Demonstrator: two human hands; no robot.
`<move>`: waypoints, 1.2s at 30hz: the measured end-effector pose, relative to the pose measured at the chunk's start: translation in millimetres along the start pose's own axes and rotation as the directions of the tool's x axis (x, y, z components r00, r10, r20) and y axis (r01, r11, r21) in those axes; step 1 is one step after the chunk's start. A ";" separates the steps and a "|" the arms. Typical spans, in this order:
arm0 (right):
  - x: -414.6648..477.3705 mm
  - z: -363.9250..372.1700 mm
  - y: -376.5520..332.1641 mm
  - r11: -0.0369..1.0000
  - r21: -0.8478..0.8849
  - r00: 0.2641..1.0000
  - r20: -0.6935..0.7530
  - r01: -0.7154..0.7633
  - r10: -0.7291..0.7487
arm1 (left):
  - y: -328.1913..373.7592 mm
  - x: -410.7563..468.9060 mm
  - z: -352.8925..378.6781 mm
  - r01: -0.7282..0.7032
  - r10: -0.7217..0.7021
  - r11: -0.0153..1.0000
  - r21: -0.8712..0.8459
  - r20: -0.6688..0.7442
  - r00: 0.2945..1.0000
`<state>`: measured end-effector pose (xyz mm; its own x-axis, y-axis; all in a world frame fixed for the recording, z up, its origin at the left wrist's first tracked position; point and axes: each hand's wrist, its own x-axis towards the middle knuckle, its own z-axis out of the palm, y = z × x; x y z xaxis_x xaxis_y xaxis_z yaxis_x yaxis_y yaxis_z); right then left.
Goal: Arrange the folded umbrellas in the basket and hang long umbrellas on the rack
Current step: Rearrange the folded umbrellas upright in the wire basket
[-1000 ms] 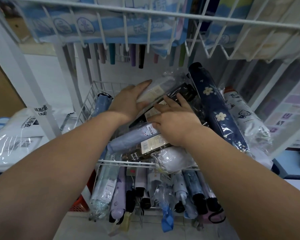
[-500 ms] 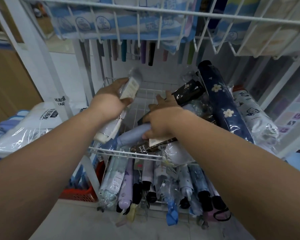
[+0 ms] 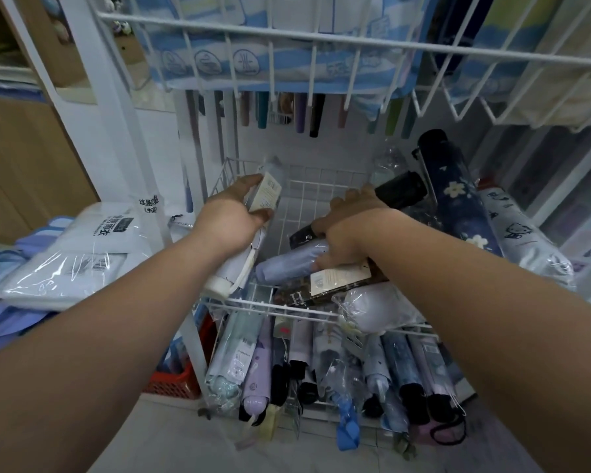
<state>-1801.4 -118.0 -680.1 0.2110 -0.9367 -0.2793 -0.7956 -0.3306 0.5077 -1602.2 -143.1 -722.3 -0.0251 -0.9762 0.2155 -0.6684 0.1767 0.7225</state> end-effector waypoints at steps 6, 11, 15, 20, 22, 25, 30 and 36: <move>0.4 -1.7 2.4 0.999 0.020 0.999 0.018 0.038 -0.038 | 5.8 -3.6 6.3 -0.007 0.007 0.999 0.045 0.017 1.000; 5.2 -14.5 -0.2 1.000 0.012 0.990 0.143 0.015 -0.017 | 6.7 -6.6 9.1 -0.007 0.006 0.997 0.074 0.011 1.000; 5.4 -15.5 -6.9 1.000 0.030 0.995 0.103 0.008 -0.011 | 7.1 -10.9 9.0 -0.003 0.003 0.997 0.080 0.002 1.000; 5.1 0.8 -6.4 0.998 0.021 0.994 -0.091 0.063 -0.061 | 8.4 -19.2 5.0 -0.011 0.011 0.999 0.043 -0.012 1.000; 1.4 2.9 -0.6 0.997 0.026 0.988 -0.137 0.074 -0.070 | 9.8 -21.5 3.1 -0.008 0.009 1.000 0.030 -0.021 1.000; -4.3 1.6 8.4 0.997 0.048 0.982 -0.180 0.063 -0.054 | 10.2 -23.0 -0.3 0.005 -0.005 1.000 -0.005 -0.048 0.999; -12.9 -4.5 29.0 0.996 0.091 0.968 -0.246 -0.025 0.047 | 9.2 -25.6 -2.3 0.031 -0.038 0.997 -0.077 -0.090 0.995; -19.3 3.2 51.0 0.977 0.138 0.947 -0.256 -0.163 0.194 | 16.8 -13.4 12.1 0.042 -0.047 0.998 -0.052 -0.105 0.993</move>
<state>-1847.9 -116.4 -651.4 0.1908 -0.9807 0.0426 -0.8901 -0.1546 0.4288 -1622.0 -128.5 -721.1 0.0850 -0.9647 0.2491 -0.6296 0.1418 0.7639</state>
